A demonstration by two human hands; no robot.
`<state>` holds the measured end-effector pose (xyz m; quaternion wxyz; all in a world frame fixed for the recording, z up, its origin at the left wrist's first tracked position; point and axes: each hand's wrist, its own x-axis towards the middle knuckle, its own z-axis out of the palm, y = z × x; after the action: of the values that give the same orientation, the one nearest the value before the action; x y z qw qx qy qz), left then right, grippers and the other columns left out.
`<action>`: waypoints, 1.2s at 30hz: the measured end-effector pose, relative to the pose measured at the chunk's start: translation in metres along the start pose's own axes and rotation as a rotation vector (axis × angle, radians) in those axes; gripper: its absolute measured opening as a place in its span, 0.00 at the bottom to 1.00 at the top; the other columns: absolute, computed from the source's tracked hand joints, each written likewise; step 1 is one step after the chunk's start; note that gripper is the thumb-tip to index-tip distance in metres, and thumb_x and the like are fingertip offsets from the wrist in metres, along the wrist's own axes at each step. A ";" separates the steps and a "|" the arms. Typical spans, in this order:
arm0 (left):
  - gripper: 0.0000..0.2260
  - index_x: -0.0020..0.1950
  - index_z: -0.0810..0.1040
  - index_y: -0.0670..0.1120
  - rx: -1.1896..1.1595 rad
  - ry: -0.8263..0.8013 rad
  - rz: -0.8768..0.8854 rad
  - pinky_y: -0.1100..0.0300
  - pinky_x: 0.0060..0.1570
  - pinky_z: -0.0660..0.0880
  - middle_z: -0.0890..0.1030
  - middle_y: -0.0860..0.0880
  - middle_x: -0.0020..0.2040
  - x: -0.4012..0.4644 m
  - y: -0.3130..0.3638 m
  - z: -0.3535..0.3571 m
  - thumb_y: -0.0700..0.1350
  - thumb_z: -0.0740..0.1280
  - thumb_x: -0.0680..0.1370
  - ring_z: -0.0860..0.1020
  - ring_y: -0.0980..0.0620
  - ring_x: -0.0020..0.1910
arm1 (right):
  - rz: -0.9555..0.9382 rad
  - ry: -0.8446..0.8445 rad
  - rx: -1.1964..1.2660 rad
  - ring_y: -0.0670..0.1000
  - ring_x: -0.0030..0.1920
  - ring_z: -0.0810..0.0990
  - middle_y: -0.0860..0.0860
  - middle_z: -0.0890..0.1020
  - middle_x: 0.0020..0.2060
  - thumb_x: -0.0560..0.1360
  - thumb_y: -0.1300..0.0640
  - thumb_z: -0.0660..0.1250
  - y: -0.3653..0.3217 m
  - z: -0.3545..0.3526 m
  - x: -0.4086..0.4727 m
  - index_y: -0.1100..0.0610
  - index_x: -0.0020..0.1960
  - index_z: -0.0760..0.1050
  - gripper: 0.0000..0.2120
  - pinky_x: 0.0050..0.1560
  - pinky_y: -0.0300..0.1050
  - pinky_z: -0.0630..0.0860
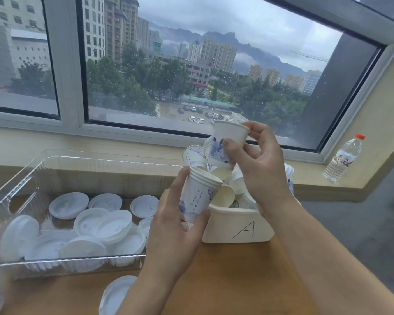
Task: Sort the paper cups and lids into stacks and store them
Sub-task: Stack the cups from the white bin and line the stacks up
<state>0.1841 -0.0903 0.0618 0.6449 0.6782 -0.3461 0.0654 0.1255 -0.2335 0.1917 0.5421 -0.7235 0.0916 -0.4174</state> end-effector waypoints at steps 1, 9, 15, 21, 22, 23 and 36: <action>0.38 0.78 0.58 0.73 -0.003 -0.001 0.004 0.64 0.47 0.78 0.79 0.60 0.60 0.000 0.001 0.000 0.50 0.76 0.77 0.79 0.58 0.54 | 0.013 -0.021 0.005 0.48 0.48 0.88 0.38 0.87 0.47 0.78 0.62 0.75 0.001 0.002 -0.003 0.54 0.61 0.72 0.16 0.48 0.44 0.84; 0.38 0.79 0.58 0.72 -0.008 0.004 0.009 0.64 0.48 0.77 0.79 0.59 0.59 -0.001 0.001 0.002 0.49 0.76 0.77 0.79 0.58 0.54 | 0.069 -0.106 -0.059 0.52 0.50 0.88 0.50 0.89 0.48 0.77 0.60 0.76 0.011 0.007 -0.019 0.55 0.60 0.73 0.16 0.51 0.47 0.83; 0.39 0.80 0.58 0.70 -0.003 0.040 -0.025 0.69 0.48 0.74 0.77 0.60 0.58 0.001 -0.003 -0.002 0.51 0.76 0.77 0.79 0.58 0.54 | -0.027 -0.115 -0.276 0.42 0.59 0.83 0.42 0.83 0.58 0.76 0.46 0.77 0.013 0.004 -0.019 0.44 0.59 0.75 0.16 0.62 0.46 0.78; 0.43 0.80 0.54 0.73 0.034 0.080 -0.058 0.75 0.45 0.72 0.76 0.60 0.62 0.005 -0.008 -0.009 0.51 0.77 0.75 0.76 0.66 0.55 | -0.075 -0.039 -0.547 0.42 0.61 0.80 0.41 0.79 0.63 0.77 0.43 0.74 0.018 -0.009 0.006 0.43 0.64 0.73 0.18 0.61 0.44 0.76; 0.44 0.80 0.53 0.73 0.034 0.085 -0.060 0.76 0.45 0.71 0.76 0.59 0.62 0.005 -0.009 -0.010 0.51 0.77 0.75 0.75 0.68 0.56 | -0.066 -0.047 -0.605 0.44 0.61 0.80 0.42 0.77 0.65 0.77 0.44 0.74 0.021 -0.010 0.011 0.43 0.66 0.72 0.20 0.61 0.46 0.76; 0.44 0.80 0.53 0.73 0.035 0.089 -0.063 0.78 0.46 0.70 0.77 0.58 0.62 0.006 -0.010 -0.010 0.50 0.77 0.75 0.74 0.68 0.56 | -0.053 -0.057 -0.655 0.46 0.62 0.80 0.44 0.76 0.66 0.77 0.44 0.75 0.023 -0.010 0.015 0.43 0.67 0.72 0.22 0.62 0.48 0.76; 0.42 0.77 0.57 0.75 0.056 0.125 -0.087 0.54 0.50 0.79 0.78 0.59 0.60 0.009 -0.021 -0.016 0.51 0.78 0.74 0.81 0.54 0.50 | -0.010 -0.075 -0.969 0.56 0.65 0.77 0.52 0.70 0.72 0.76 0.43 0.74 0.052 0.015 0.029 0.48 0.76 0.66 0.33 0.56 0.46 0.68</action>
<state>0.2084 -0.0803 0.0518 0.6483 0.7051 -0.2733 0.0890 0.1707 -0.2605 0.1604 0.1435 -0.9077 0.2523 -0.3031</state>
